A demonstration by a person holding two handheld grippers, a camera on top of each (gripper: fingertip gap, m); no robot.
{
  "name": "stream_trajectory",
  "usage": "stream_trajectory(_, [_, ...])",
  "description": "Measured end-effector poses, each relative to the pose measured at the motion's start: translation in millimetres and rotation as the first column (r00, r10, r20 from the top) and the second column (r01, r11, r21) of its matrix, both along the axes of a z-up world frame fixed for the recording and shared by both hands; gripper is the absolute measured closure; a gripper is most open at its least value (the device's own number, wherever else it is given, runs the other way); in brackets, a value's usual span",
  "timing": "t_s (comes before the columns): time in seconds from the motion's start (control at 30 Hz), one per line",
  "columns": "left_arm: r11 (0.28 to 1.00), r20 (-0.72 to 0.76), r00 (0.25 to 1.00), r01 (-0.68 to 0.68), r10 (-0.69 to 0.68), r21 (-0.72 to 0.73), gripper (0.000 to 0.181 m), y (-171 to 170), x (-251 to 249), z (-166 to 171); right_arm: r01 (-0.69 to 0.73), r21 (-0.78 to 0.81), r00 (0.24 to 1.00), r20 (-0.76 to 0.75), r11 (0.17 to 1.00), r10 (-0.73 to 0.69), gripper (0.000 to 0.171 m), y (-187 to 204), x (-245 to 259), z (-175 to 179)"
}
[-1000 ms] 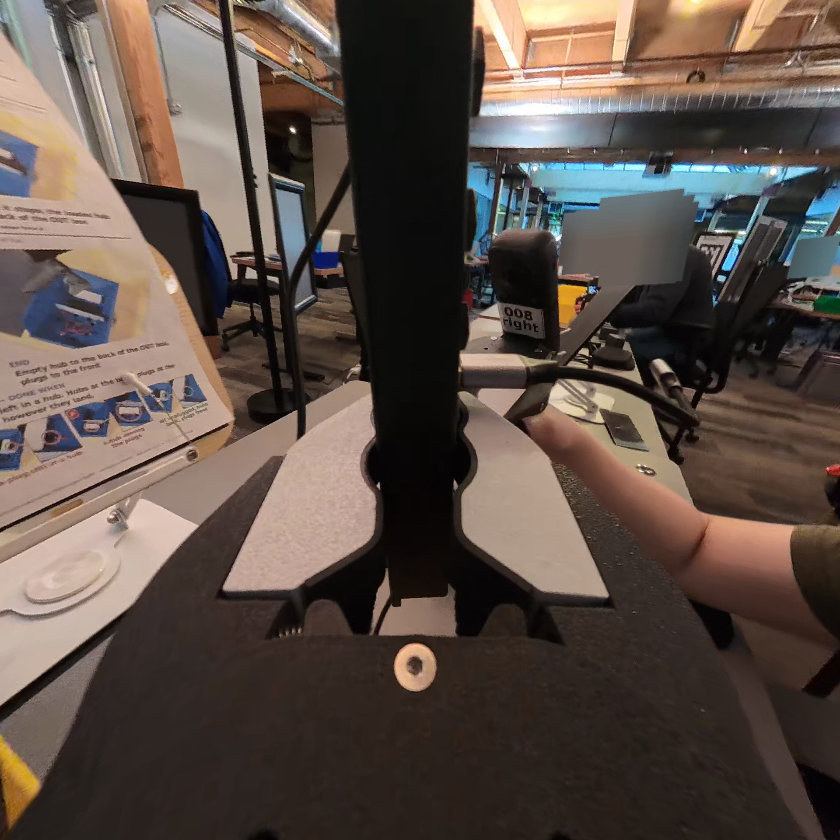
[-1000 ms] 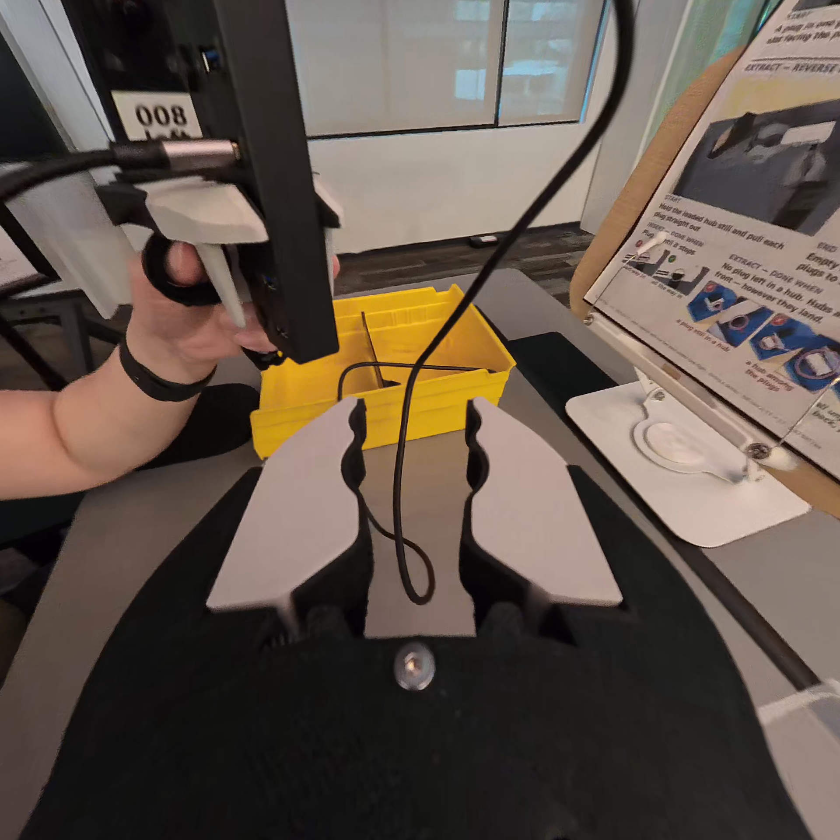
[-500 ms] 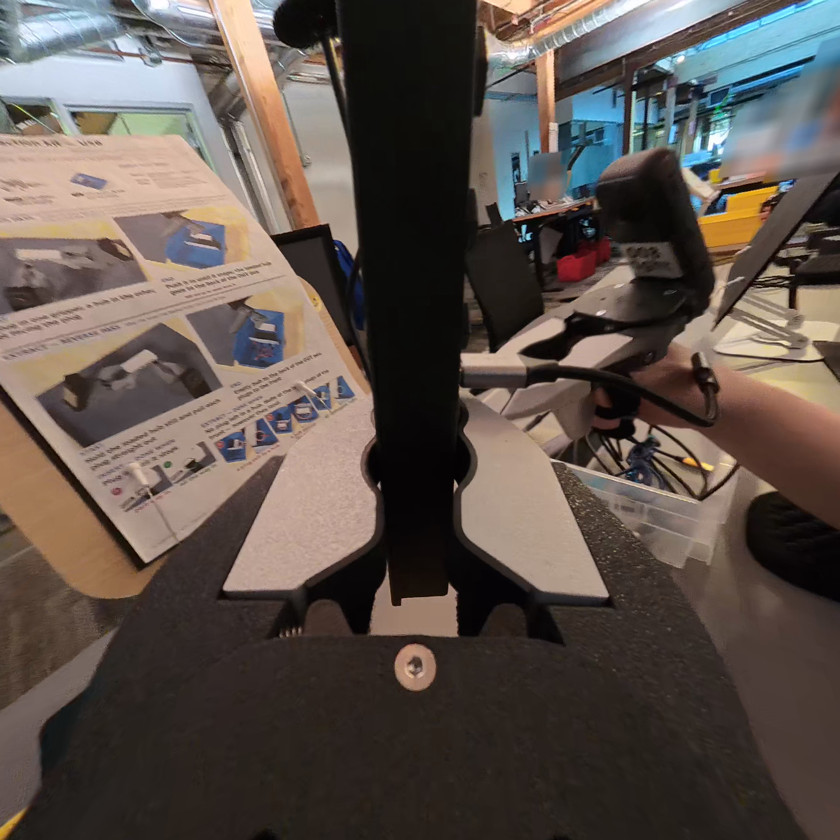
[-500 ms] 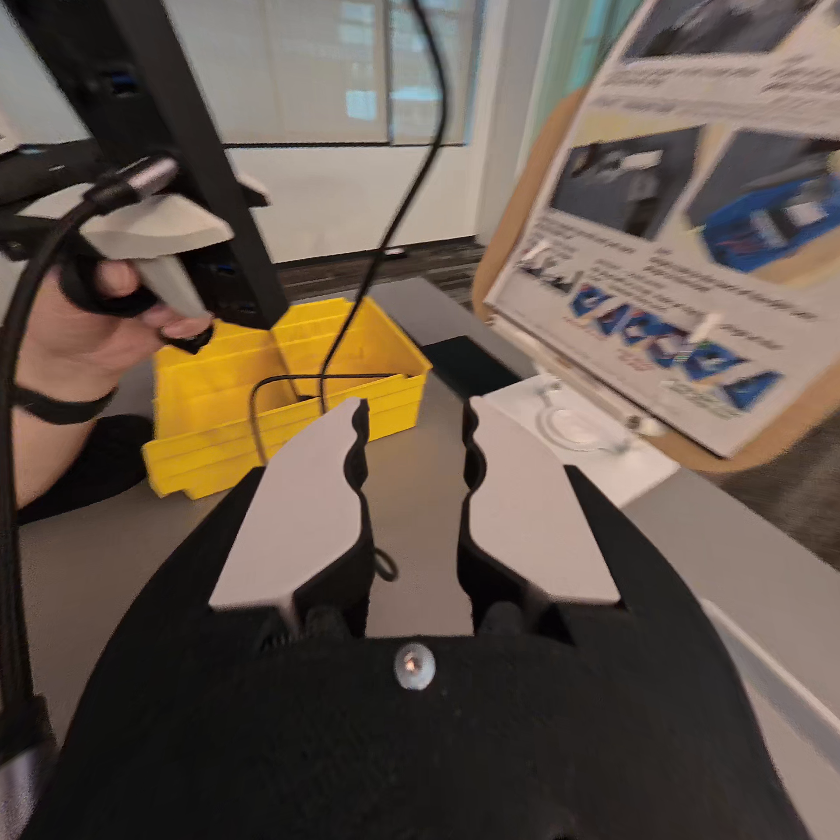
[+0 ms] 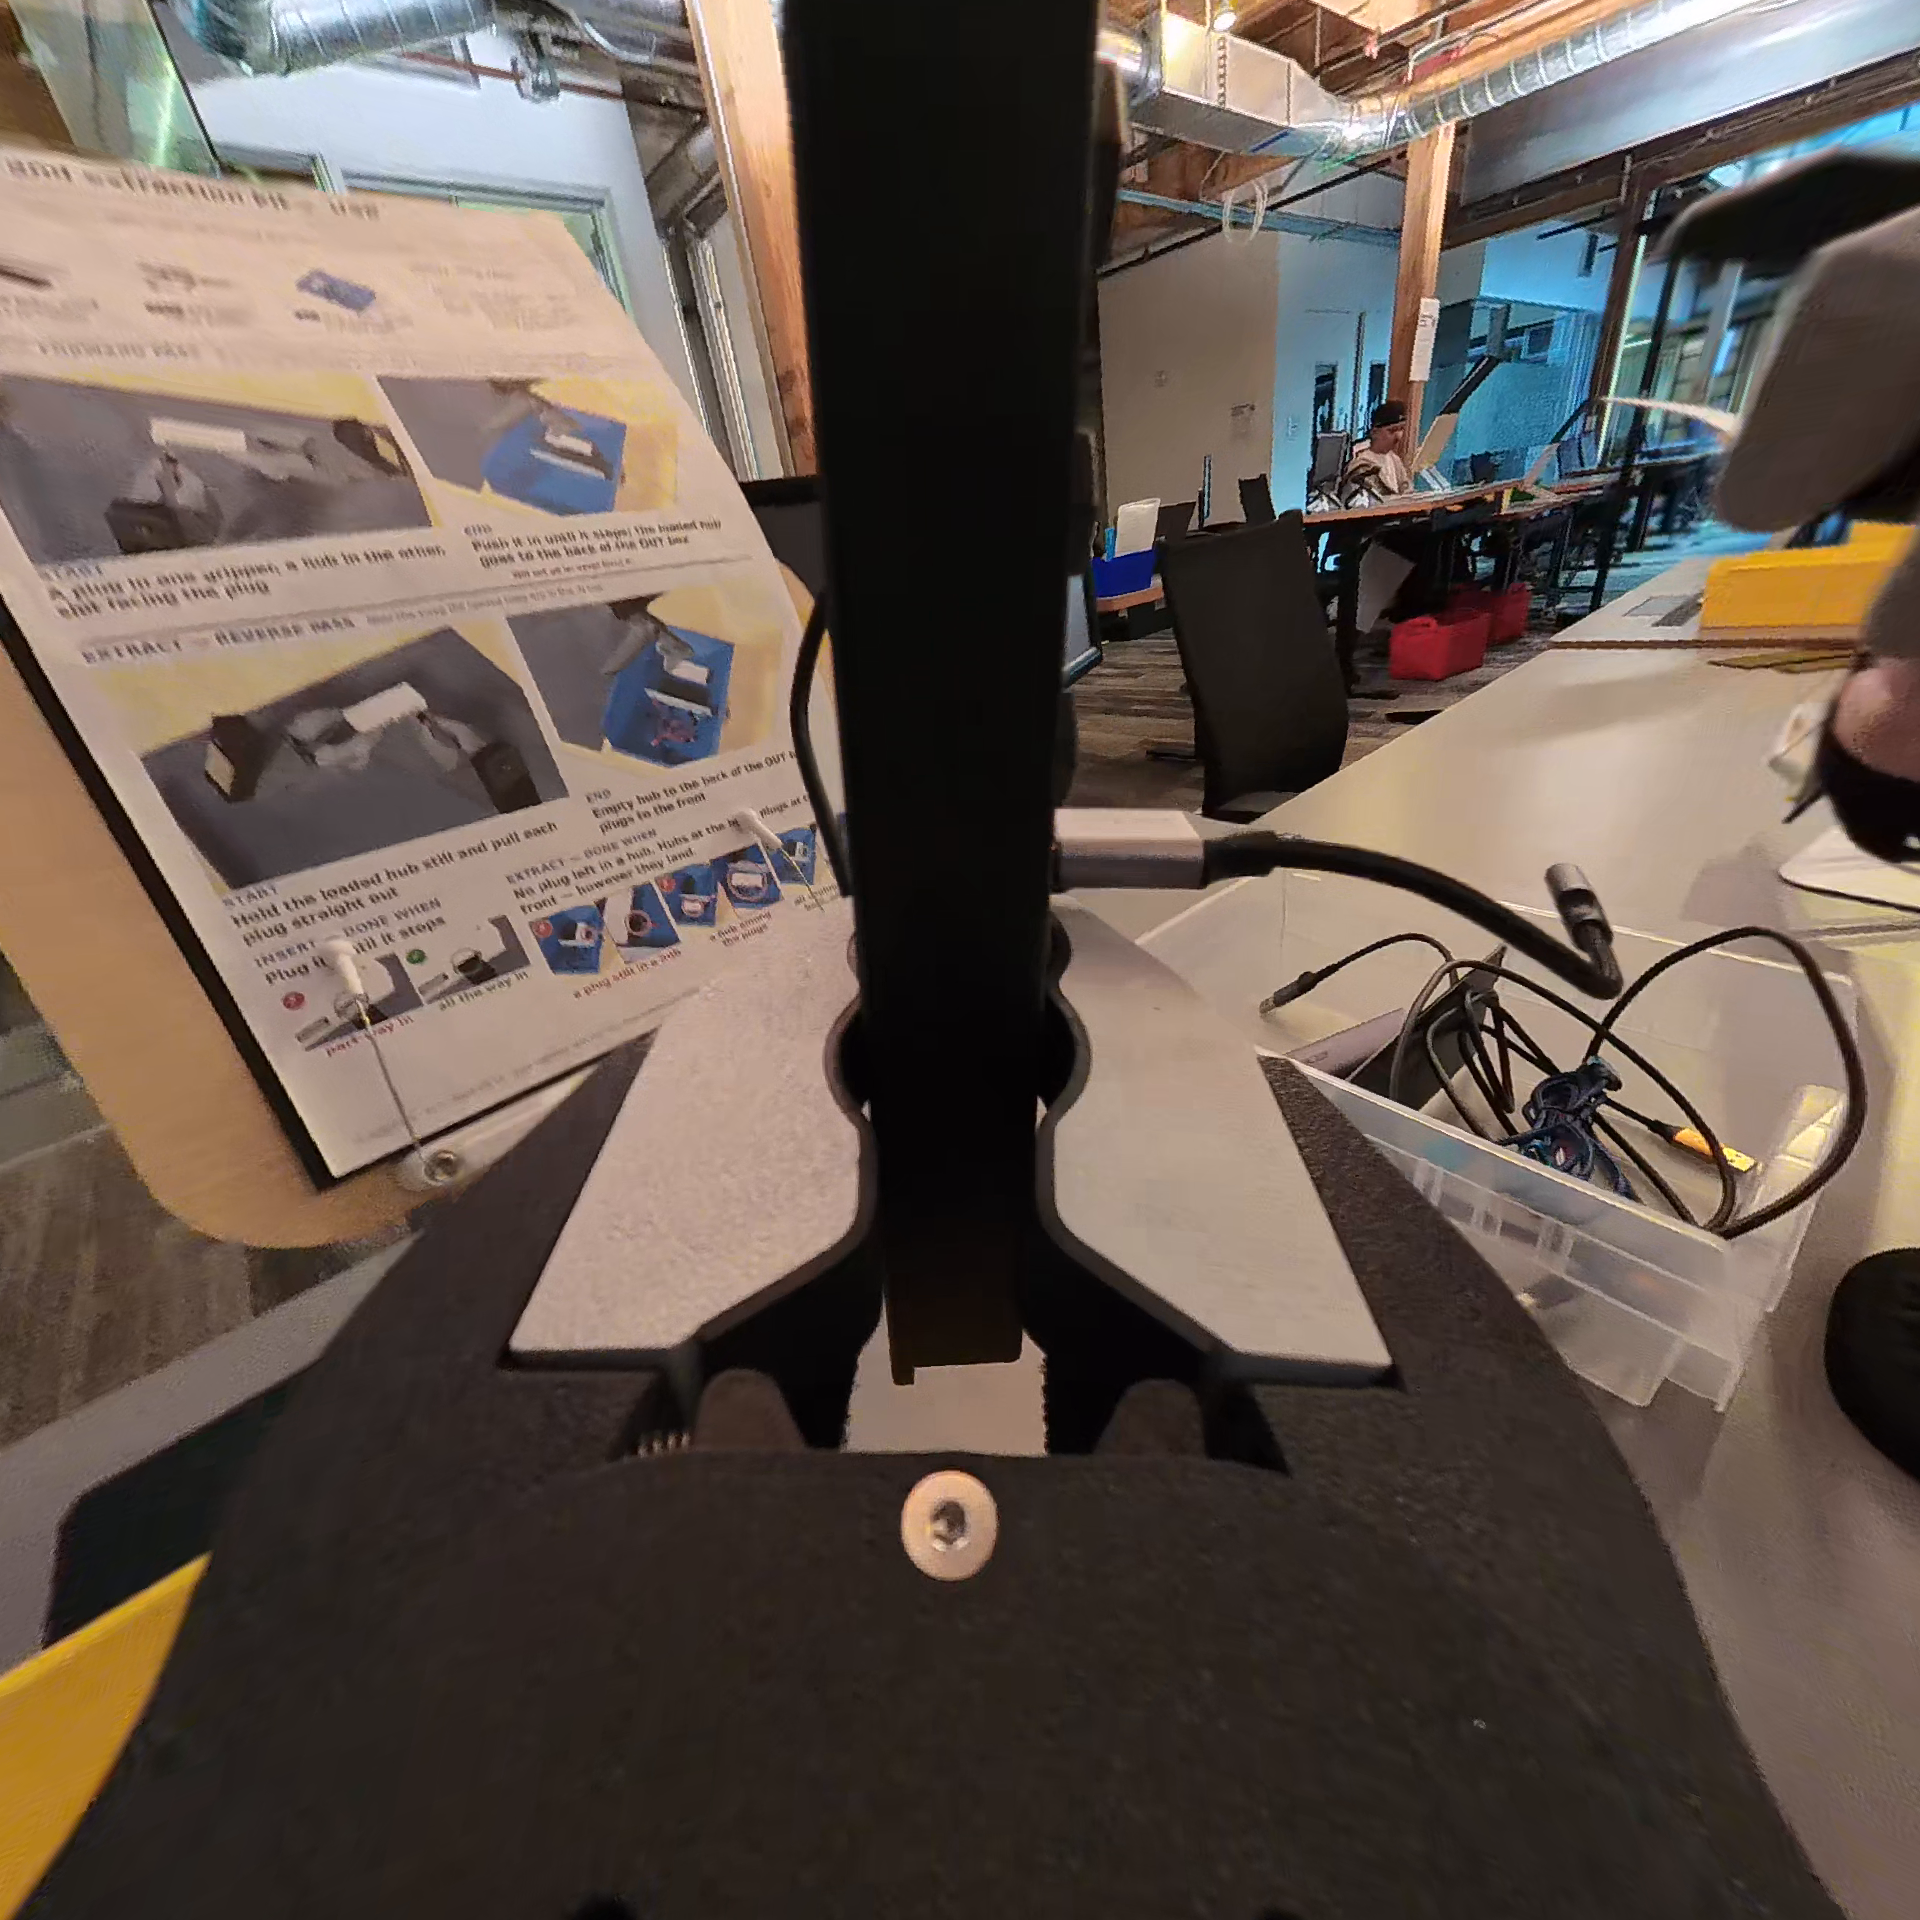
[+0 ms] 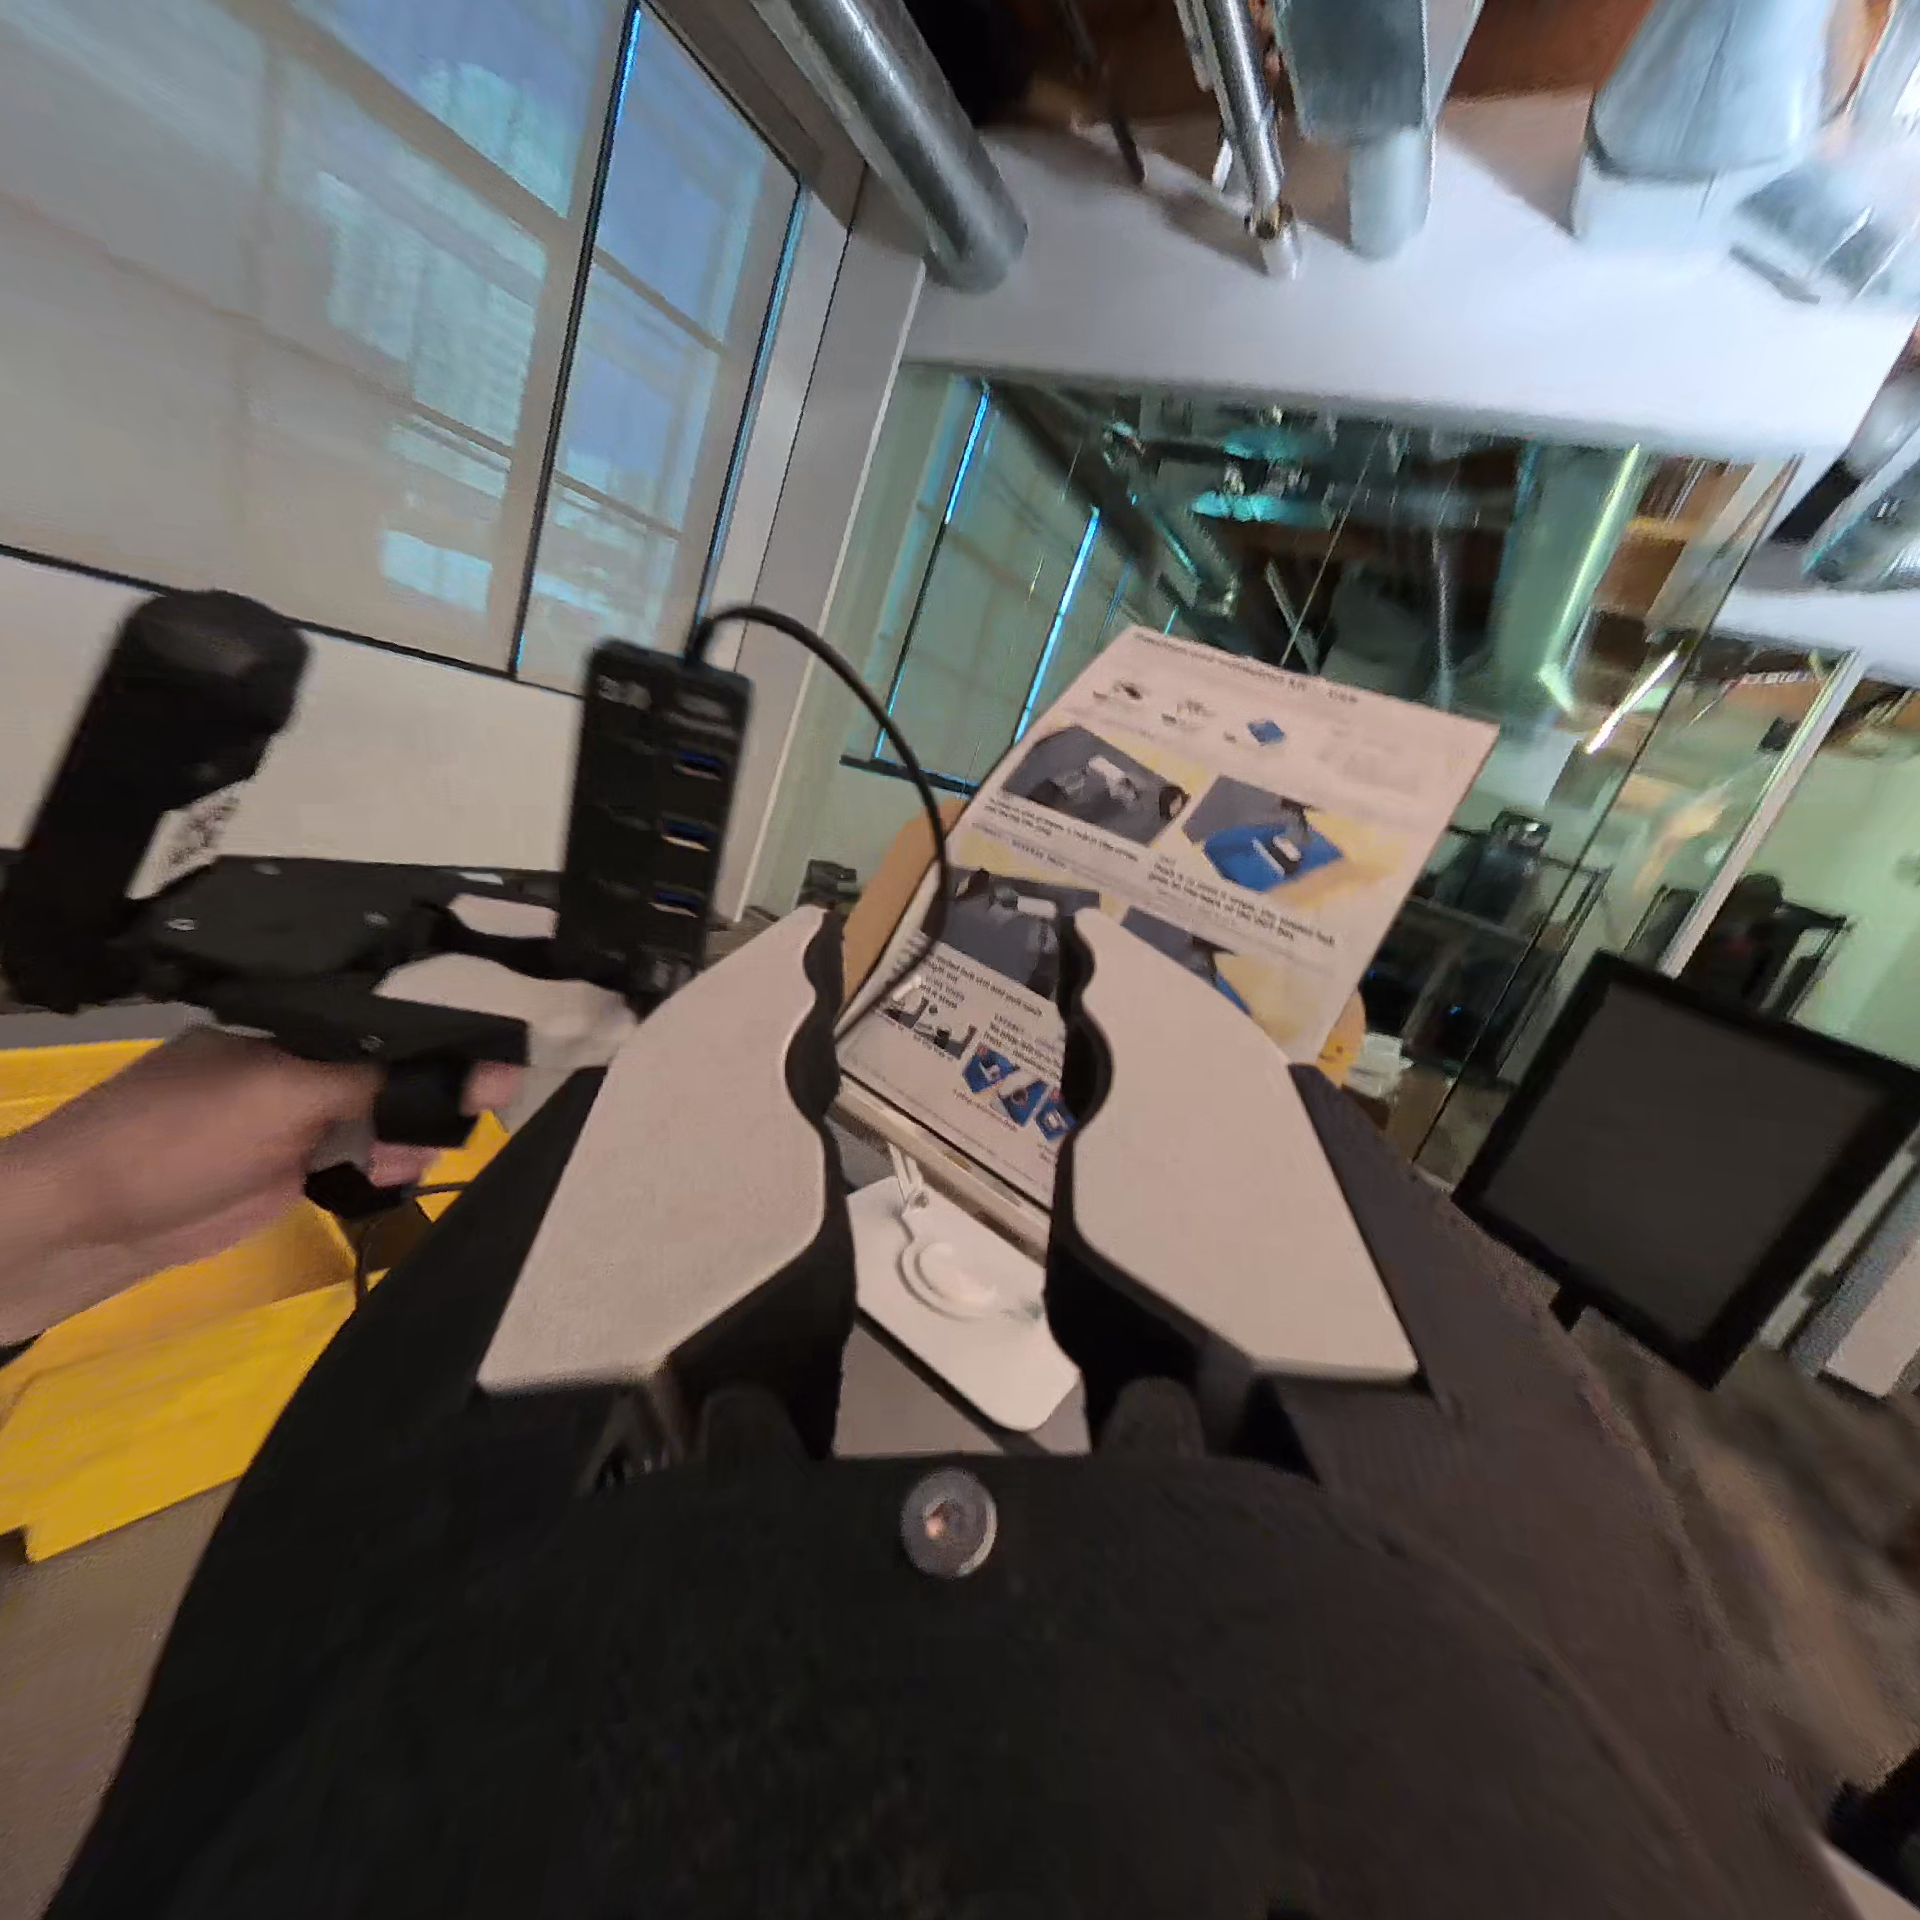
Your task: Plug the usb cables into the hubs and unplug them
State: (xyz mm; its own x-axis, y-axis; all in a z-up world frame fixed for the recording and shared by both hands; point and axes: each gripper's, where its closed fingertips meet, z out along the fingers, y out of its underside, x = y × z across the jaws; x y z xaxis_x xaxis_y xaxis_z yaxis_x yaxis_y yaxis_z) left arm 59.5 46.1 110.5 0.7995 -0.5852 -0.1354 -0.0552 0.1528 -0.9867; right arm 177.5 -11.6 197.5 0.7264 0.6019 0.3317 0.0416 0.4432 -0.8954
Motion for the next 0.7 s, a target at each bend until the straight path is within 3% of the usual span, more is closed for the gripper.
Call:
stream_trajectory(0.13, [0.999, 0.052, 0.999, 0.015, -0.012, -0.049, 0.153, 6, 4, -10, -0.040, 0.001, 0.999, 0.027, 0.999, 0.040, 0.130, -19, -39, -6])
stream_trajectory(0.43, [0.998, 0.063, 0.998, -0.001, 0.005, -0.062, 0.153, 11, 5, -18, -0.018, -0.285, 0.996, 0.075, 0.958, 0.042, 0.120, 23, -80, -54])
stream_trajectory(0.7, [0.999, 0.084, 0.996, -0.005, 0.009, -0.044, 0.155, 7, 12, -18, -0.041, -0.236, 0.994, 0.086, 0.971, 0.062, 0.128, 34, -96, -85])
